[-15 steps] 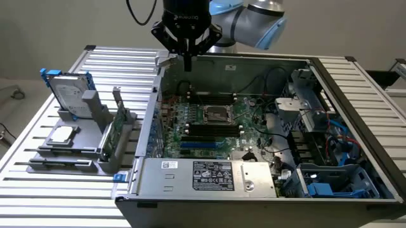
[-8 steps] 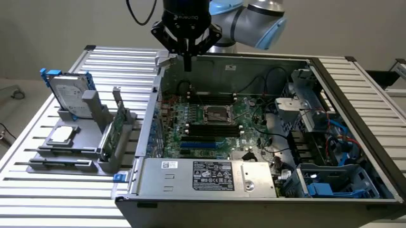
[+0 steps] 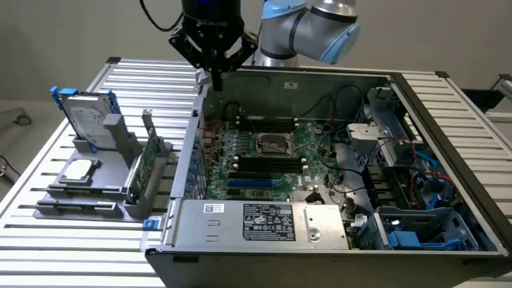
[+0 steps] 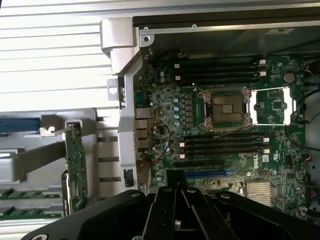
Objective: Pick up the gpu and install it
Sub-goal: 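Reach for the gpu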
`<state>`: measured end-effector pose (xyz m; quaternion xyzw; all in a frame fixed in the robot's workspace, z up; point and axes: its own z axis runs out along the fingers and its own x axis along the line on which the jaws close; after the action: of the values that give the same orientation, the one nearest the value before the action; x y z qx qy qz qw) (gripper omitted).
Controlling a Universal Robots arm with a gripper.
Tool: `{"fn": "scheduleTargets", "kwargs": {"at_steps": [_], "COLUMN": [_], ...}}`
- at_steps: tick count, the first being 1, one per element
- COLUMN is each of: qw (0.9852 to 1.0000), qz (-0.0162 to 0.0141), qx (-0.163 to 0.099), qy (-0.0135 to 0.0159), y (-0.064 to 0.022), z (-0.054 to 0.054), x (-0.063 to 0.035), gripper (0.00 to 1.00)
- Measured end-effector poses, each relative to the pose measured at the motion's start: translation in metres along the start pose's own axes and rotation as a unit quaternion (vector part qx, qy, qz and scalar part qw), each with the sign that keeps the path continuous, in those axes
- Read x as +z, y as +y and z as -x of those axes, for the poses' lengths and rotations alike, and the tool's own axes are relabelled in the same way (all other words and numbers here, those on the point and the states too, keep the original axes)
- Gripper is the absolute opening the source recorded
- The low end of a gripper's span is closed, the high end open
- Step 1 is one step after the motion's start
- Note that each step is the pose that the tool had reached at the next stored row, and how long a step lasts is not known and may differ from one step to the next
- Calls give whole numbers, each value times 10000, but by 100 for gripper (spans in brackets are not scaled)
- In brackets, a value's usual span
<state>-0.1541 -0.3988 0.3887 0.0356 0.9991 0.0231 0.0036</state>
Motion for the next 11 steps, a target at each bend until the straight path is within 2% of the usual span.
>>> {"fn": "scheduleTargets", "kwargs": {"at_steps": [11], "qw": [10000], "qz": [-23], "qx": [2], "qy": [44], "y": [-39], "z": [-499], "x": [81], "gripper": [11]}}
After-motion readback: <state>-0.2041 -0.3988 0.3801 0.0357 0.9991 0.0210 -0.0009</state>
